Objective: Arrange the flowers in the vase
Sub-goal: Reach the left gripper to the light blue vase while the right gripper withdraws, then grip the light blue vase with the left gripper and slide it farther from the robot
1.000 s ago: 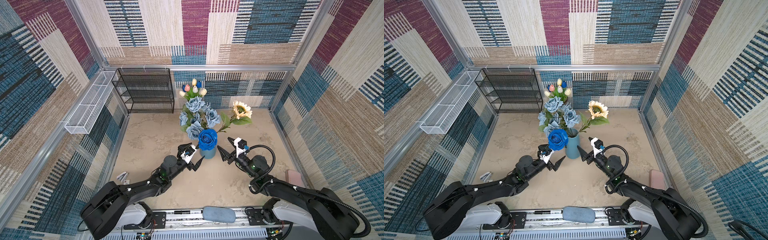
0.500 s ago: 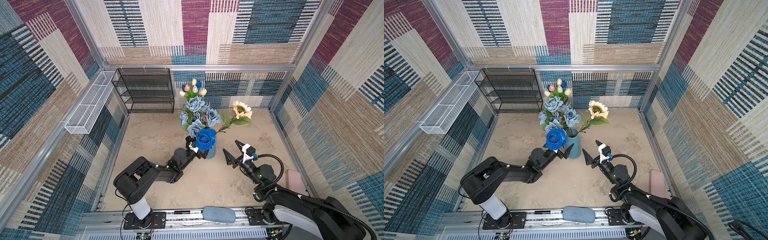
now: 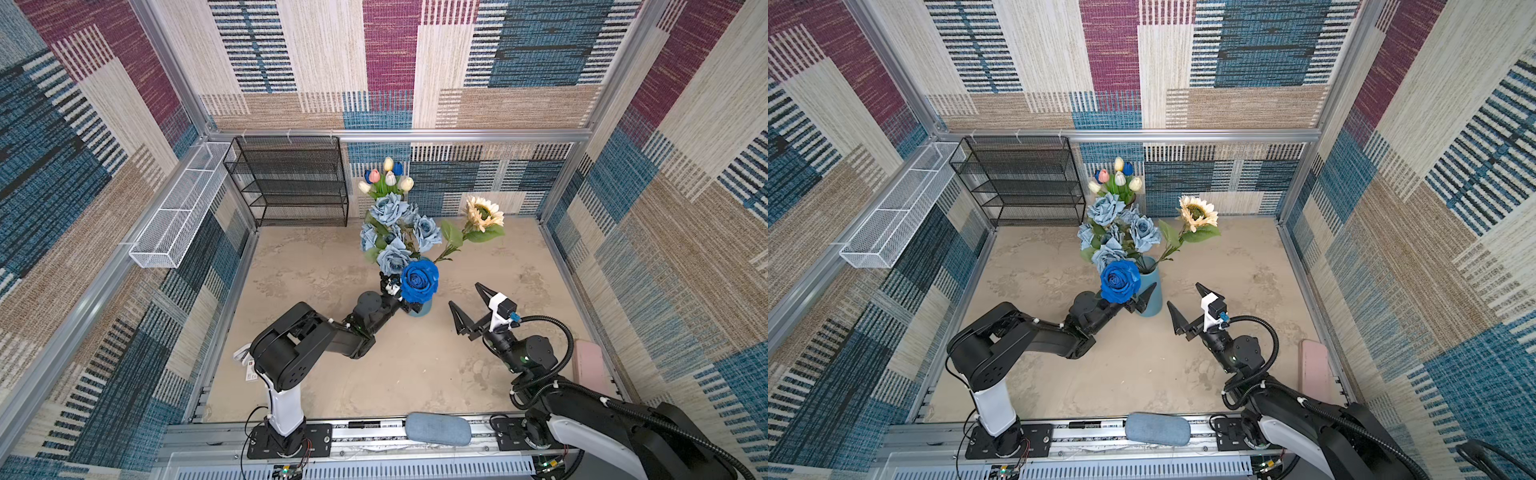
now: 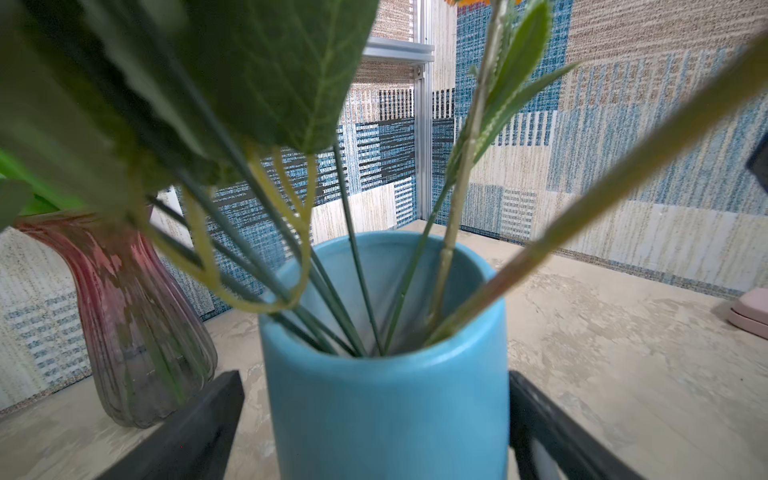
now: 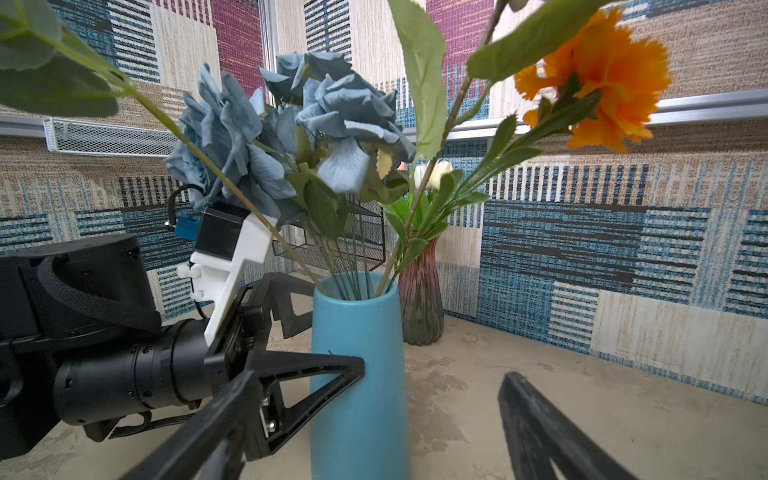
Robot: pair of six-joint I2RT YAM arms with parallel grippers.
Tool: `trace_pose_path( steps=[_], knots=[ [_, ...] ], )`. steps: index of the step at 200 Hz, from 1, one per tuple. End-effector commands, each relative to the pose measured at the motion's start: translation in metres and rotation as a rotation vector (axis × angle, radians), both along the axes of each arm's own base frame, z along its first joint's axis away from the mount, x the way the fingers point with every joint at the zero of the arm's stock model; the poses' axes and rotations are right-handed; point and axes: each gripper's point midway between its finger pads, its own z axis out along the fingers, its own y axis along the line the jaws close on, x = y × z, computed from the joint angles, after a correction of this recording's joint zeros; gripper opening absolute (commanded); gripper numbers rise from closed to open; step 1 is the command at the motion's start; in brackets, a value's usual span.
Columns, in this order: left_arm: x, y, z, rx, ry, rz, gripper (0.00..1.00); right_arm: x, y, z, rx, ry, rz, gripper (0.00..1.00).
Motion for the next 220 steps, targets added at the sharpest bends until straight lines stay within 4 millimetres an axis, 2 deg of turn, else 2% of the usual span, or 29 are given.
trace_pose_path(
  steps=[1, 106, 115, 128, 195, 210, 220],
  knots=[
    [0.002, 0.000, 0.008, -0.044, -0.017, 0.002, 1.00, -0.002, 0.001, 0.009, 0.023, -0.027, 0.013, 0.93],
    [0.005, -0.010, -0.001, -0.016, -0.027, -0.025, 0.87, 0.000, 0.003, 0.009, 0.014, -0.017, 0.014, 0.93],
    [0.006, -0.010, -0.001, -0.014, -0.027, -0.025, 0.88, 0.000, 0.003, 0.010, 0.016, -0.018, 0.015, 0.94],
    [0.008, -0.011, -0.002, -0.011, -0.022, -0.022, 0.93, 0.000, 0.004, 0.009, 0.016, -0.016, 0.018, 0.94],
    [0.014, -0.016, -0.003, -0.026, -0.020, -0.022, 0.94, 0.002, 0.003, 0.007, -0.005, -0.013, 0.006, 0.94],
    [0.014, -0.019, -0.003, -0.016, -0.022, -0.033, 0.86, 0.002, 0.004, 0.006, -0.005, -0.011, 0.007, 0.94],
    [0.015, -0.020, -0.003, -0.011, -0.020, -0.033, 0.85, 0.002, 0.004, 0.006, -0.006, -0.010, 0.006, 0.94]
  ],
)
